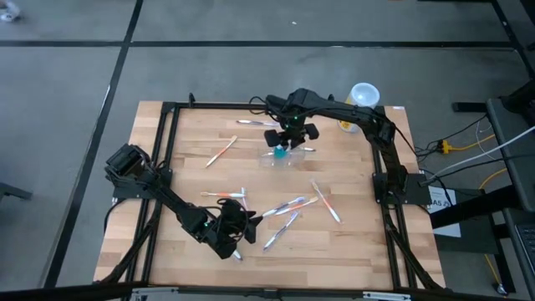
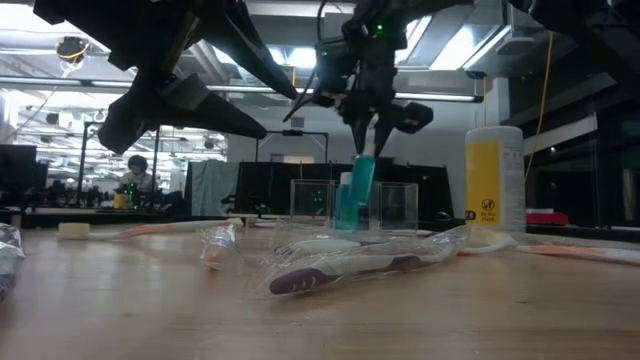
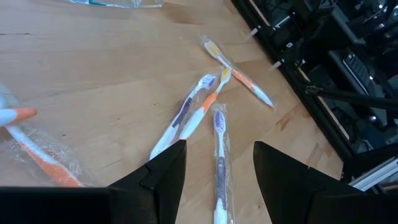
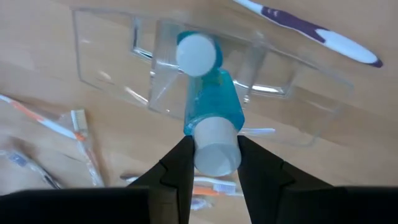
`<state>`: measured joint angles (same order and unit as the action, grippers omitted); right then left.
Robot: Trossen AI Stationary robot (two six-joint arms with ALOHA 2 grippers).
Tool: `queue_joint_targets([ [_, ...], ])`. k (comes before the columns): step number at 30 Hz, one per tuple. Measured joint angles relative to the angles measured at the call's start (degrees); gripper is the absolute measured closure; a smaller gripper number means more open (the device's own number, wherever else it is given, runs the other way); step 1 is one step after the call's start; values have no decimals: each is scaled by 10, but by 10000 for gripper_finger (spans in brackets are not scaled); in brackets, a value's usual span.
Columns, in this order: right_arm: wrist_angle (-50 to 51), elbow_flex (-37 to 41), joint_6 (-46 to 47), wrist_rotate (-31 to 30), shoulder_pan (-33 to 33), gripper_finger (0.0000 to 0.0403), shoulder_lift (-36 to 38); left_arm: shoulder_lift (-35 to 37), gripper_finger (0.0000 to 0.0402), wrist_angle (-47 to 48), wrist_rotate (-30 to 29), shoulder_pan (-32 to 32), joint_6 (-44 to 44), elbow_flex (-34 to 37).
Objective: Pick & Place toothbrushing station
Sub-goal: Put the blue mouthwash into the middle section of the transparent organizer
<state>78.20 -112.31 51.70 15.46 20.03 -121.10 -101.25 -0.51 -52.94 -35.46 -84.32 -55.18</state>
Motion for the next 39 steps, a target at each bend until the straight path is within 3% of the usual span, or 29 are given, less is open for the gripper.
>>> queue_joint_targets([
  [11, -50, 42, 19, 9, 0, 294, 0, 0, 219, 0, 0, 0, -5, 0],
  [39, -54, 42, 44, 30, 1, 294, -21, 0, 219, -6, -12, 0, -5, 0],
])
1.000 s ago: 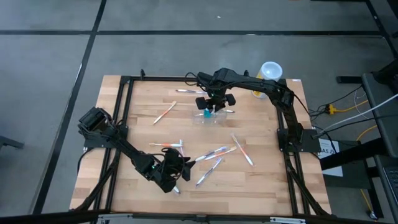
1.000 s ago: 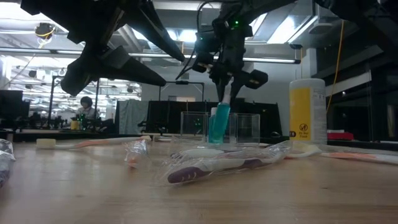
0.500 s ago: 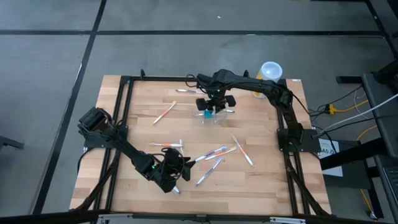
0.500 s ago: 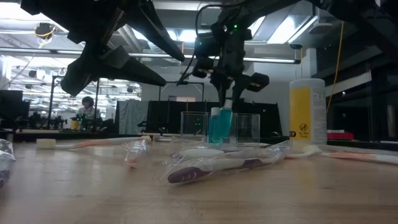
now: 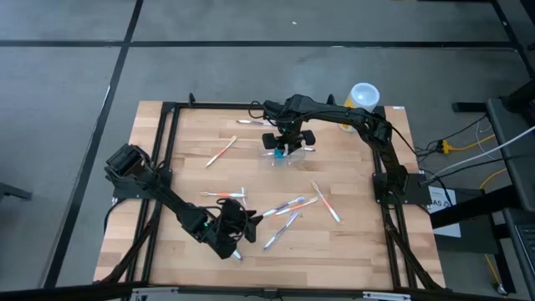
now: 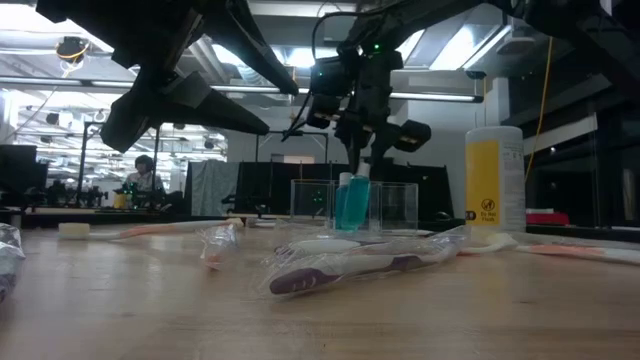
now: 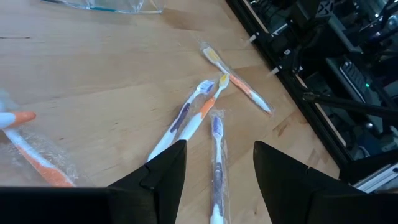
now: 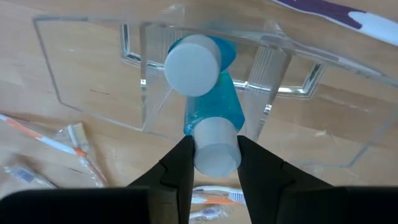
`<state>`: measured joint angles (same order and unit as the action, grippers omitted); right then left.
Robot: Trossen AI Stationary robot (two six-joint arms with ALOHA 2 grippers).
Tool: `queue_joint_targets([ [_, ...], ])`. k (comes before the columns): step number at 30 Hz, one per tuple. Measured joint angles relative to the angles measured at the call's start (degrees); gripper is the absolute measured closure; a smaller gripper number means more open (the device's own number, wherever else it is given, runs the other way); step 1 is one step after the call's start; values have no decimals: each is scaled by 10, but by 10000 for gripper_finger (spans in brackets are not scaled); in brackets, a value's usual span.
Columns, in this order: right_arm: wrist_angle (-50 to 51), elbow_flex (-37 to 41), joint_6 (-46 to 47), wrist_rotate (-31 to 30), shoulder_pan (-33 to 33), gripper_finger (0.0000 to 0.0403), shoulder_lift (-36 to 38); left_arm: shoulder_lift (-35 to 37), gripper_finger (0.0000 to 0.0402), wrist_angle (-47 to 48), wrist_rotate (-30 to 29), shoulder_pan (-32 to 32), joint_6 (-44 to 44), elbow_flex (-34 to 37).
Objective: Pick & Place toothbrushing station
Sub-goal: Put the blue mouthwash into the middle section of the transparent organizer
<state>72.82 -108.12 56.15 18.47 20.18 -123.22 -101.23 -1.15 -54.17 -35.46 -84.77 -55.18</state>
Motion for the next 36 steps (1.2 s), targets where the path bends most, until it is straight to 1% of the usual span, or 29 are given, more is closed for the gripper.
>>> queue_joint_targets([
  [36, -13, 0, -36, -1, 8, 293, -4, 0, 219, 0, -7, 0, 0, 0],
])
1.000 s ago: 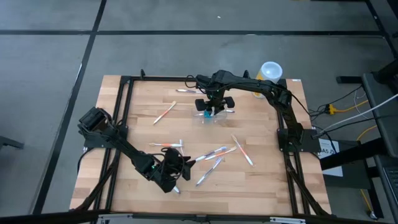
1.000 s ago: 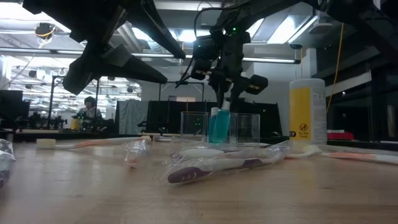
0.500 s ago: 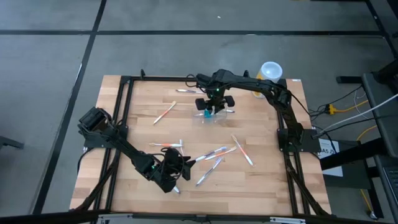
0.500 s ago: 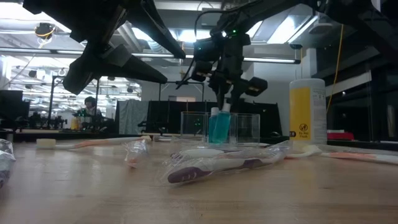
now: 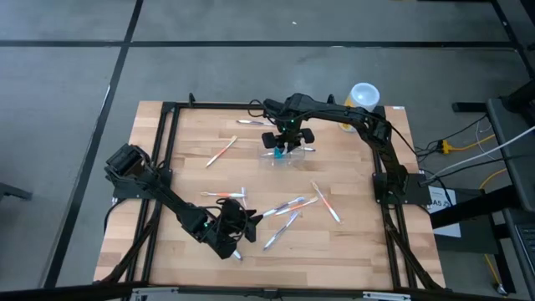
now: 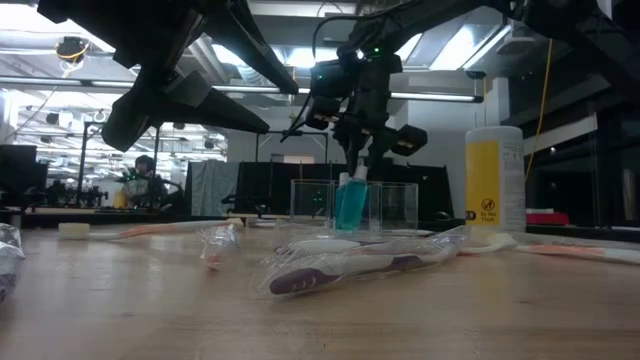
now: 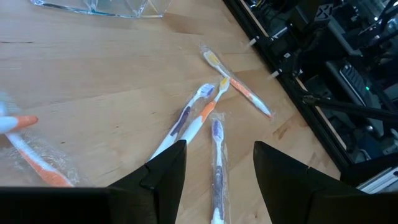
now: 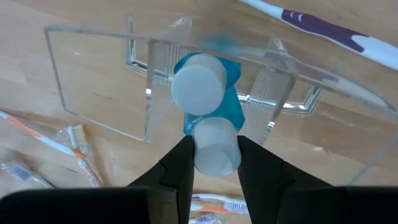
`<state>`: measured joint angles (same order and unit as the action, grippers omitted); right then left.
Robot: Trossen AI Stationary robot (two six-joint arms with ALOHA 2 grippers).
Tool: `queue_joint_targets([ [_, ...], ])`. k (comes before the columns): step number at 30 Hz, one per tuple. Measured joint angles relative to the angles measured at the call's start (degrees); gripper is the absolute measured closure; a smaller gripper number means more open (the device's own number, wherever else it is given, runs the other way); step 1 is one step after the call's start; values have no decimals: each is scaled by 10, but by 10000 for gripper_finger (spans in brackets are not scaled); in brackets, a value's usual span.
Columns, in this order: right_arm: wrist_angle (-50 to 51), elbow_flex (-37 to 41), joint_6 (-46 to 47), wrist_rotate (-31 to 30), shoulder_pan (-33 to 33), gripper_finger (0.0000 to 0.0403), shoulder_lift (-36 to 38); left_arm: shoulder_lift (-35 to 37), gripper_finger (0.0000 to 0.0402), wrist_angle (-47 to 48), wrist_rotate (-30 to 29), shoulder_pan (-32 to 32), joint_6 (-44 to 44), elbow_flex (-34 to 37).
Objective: Pick & Place toothbrushing station
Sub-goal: Put the blue mouthwash into the middle section of the transparent organizer
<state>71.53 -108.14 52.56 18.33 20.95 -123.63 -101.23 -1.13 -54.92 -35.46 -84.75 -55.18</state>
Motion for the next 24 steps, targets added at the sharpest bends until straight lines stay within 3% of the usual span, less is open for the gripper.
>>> queue_joint_targets([
  [24, 7, 0, -7, 2, 0, 269, 0, 0, 219, 0, -3, 0, 0, 0],
])
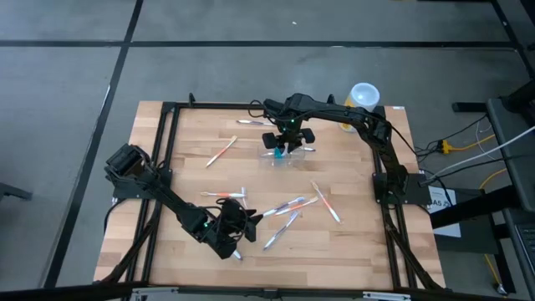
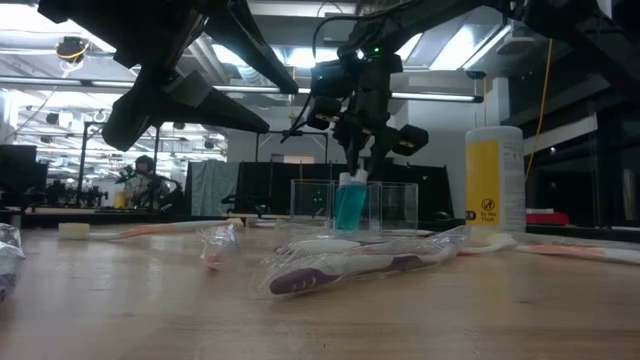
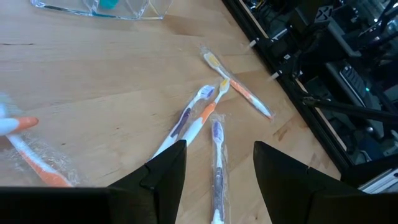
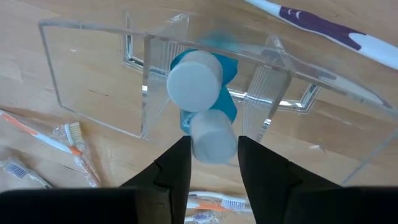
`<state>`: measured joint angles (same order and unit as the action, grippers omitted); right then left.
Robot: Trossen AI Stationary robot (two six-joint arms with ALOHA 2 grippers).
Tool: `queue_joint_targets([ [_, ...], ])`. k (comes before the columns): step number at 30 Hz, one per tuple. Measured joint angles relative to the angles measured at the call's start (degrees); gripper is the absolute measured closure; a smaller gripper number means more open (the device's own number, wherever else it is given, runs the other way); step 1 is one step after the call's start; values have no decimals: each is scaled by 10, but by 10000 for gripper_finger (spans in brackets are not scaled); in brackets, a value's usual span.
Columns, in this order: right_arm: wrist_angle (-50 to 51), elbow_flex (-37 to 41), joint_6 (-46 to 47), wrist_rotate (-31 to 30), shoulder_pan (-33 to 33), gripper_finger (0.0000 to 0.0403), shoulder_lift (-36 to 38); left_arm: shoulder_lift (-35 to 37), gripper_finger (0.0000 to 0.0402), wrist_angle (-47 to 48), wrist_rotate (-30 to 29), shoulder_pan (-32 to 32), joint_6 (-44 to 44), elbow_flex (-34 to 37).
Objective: Pick & Place toothbrushing station
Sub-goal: Put the blue mouthwash into the middle section of the transparent organizer
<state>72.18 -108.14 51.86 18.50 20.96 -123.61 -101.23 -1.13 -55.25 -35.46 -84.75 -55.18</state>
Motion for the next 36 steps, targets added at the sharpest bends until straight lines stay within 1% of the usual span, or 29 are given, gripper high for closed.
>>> queue_joint_targets([
  [16, -10, 0, 0, 7, -7, 269, 0, 0, 219, 0, -4, 0, 2, 0],
  [22, -37, 0, 4, 19, -9, 269, 0, 0, 219, 0, -4, 0, 0, 0],
  [36, -37, 0, 7, 18, -10, 269, 0, 0, 219, 0, -4, 0, 0, 0],
])
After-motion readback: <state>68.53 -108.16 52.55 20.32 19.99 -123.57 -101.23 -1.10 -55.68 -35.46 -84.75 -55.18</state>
